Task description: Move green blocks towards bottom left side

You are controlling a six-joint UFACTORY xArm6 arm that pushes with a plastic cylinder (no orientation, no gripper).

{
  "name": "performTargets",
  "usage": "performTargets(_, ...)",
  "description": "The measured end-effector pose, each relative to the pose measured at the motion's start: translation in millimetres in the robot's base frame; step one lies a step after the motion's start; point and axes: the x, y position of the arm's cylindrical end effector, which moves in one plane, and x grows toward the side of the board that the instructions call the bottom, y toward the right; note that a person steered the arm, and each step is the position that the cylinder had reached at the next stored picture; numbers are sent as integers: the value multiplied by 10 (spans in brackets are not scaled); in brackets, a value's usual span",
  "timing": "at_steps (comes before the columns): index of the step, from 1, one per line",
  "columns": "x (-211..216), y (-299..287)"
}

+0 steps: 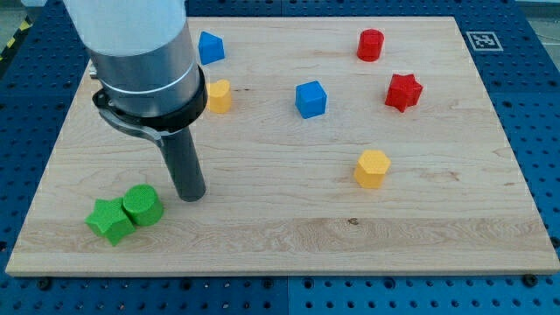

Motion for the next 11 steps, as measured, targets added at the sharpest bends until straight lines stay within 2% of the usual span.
performTargets(1,10,-244)
performTargets(5,25,-511)
performTargets(11,50,-404)
